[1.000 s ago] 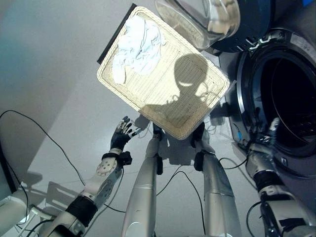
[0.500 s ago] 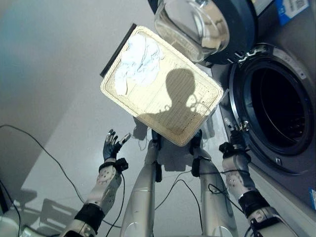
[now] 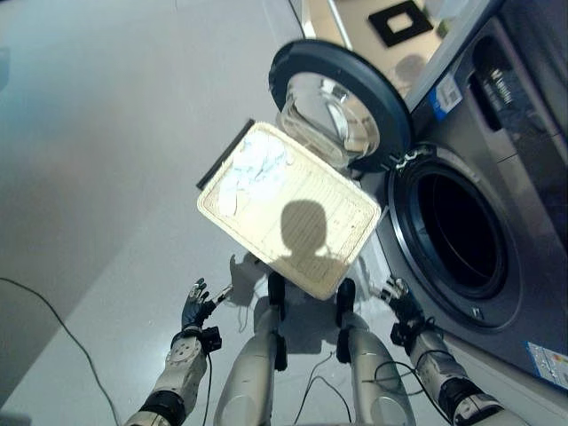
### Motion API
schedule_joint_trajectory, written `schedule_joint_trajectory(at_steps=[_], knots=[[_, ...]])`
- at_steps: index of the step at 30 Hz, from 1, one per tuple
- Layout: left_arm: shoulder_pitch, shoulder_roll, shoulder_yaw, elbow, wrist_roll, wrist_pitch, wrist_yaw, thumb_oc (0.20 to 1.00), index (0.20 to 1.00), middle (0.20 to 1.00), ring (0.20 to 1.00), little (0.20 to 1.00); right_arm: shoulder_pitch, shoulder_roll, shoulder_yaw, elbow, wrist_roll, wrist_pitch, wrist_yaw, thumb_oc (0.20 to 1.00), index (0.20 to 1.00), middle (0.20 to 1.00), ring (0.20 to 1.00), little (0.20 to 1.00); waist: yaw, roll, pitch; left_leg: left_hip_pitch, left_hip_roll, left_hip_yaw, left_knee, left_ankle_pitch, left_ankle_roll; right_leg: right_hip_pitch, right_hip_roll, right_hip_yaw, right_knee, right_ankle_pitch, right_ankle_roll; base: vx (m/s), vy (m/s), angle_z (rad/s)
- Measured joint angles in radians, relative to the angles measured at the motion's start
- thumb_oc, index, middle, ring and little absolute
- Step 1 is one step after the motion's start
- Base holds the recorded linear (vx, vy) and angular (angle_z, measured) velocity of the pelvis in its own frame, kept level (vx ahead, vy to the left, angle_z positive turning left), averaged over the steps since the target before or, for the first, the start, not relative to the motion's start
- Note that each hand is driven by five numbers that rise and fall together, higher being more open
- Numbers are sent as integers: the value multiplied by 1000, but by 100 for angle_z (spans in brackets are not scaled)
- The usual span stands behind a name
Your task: Put the clothes into the washing machine.
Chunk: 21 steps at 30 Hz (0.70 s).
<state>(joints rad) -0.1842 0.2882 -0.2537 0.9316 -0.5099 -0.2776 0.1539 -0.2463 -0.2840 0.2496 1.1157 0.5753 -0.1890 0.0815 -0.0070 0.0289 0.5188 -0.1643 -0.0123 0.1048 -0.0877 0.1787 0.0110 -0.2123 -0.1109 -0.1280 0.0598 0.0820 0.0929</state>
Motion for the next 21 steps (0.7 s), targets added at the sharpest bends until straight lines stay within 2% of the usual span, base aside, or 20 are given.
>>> schedule_joint_trajectory(at_steps=[6, 9, 12, 17, 21], knots=[[-46, 14, 0, 19, 26, 10, -2, 1000, 1000, 1000, 1000, 1000, 31, -3, 7, 0, -75, 31, 58, 1000, 1000, 1000, 1000, 1000, -5, -26, -34, 25, 8, 17, 0, -7, -5, 32, 12, 9, -33, 19, -14, 40, 67, -9], [-58, 14, 0, 18, 26, 9, 17, 1000, 1000, 1000, 1000, 1000, 36, -3, 24, -6, -94, 37, 83, 1000, 1000, 1000, 1000, 1000, -6, -31, -68, 25, 12, 24, 0, -10, -8, 34, 16, 14, -42, 23, -17, 4, 33, -8], [-75, 14, -1, 11, 33, 10, 49, 1000, 1000, 1000, 1000, 1000, 36, -6, 38, -23, -106, 37, 85, 1000, 1000, 1000, 1000, 1000, -7, -31, -74, 27, 15, 29, 0, -10, -8, 33, 20, 21, -44, 24, -19, 25, 45, -7], [-95, 17, -16, -9, 221, 14, 200, 1000, 1000, 1000, 1000, 1000, 35, -7, 47, -52, -135, 40, 71, 1000, 1000, 1000, 1000, 1000, -8, -31, -74, 23, 15, 37, 0, -11, -9, 23, 20, 31, -43, 25, -18, 30, 43, -6], [-182, 82, -98, -21, 440, 103, 415, 1000, 1000, 1000, 1000, 1000, 9, -25, 92, -55, -131, 52, 60, 1000, 1000, 1000, 1000, 1000, -10, -34, -71, -31, 16, 55, 10, -11, -9, -42, 21, 48, -24, 30, -18, 22, 20, -11]])
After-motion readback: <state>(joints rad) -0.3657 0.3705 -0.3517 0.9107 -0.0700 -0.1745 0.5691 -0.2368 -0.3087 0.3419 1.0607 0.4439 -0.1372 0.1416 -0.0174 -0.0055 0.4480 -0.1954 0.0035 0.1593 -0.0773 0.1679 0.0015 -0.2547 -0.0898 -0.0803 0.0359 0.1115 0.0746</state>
